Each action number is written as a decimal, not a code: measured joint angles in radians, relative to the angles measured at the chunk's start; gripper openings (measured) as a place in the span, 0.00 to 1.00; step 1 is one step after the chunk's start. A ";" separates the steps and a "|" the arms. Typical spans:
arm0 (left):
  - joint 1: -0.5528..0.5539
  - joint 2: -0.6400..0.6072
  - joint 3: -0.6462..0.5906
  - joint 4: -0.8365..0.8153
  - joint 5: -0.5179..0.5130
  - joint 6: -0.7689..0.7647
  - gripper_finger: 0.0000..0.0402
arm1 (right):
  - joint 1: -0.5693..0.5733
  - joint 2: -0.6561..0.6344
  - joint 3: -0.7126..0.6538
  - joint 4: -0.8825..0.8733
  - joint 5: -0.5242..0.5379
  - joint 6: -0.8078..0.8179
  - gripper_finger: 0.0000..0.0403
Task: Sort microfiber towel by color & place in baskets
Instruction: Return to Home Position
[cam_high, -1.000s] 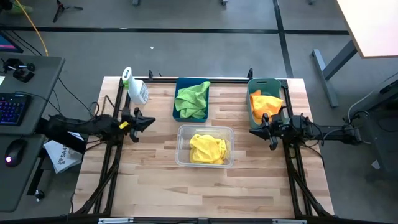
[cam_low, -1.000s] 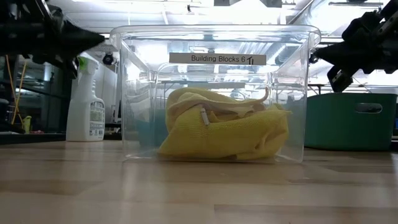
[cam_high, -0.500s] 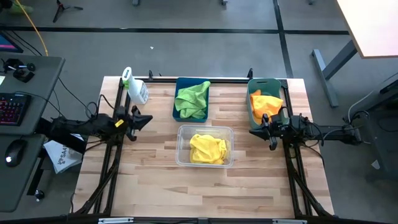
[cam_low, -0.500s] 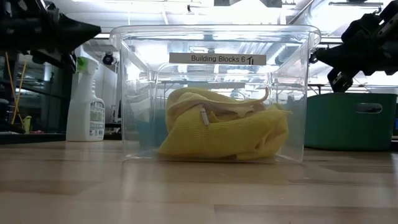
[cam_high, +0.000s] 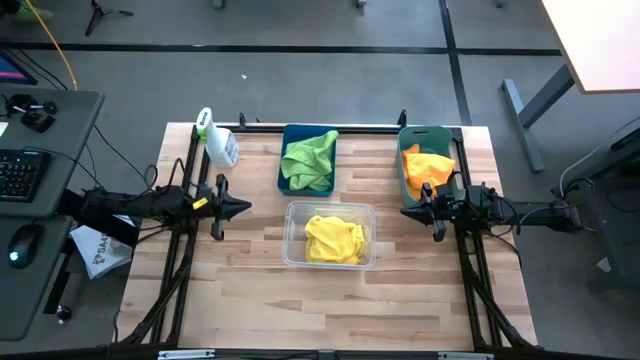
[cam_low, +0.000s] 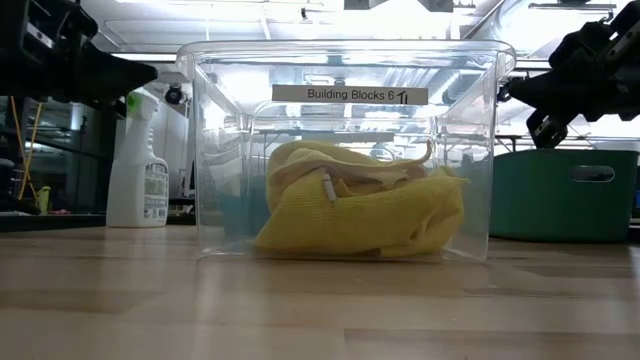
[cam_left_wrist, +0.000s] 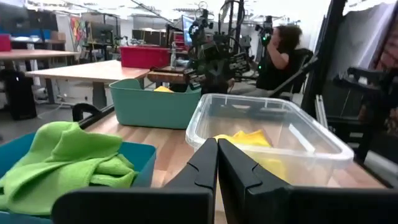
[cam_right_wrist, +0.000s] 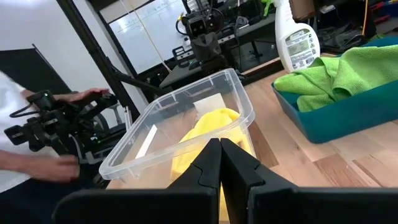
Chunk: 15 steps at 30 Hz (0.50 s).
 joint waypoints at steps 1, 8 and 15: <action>0.000 0.000 0.000 0.002 0.000 -0.016 0.00 | 0.000 0.000 0.000 0.000 0.000 0.000 0.00; 0.000 0.008 0.000 0.001 0.000 -0.063 0.00 | 0.000 0.000 0.000 0.000 0.000 0.000 0.00; 0.000 0.008 0.000 0.002 0.000 -0.063 0.00 | 0.000 0.000 0.000 0.000 0.000 0.000 0.00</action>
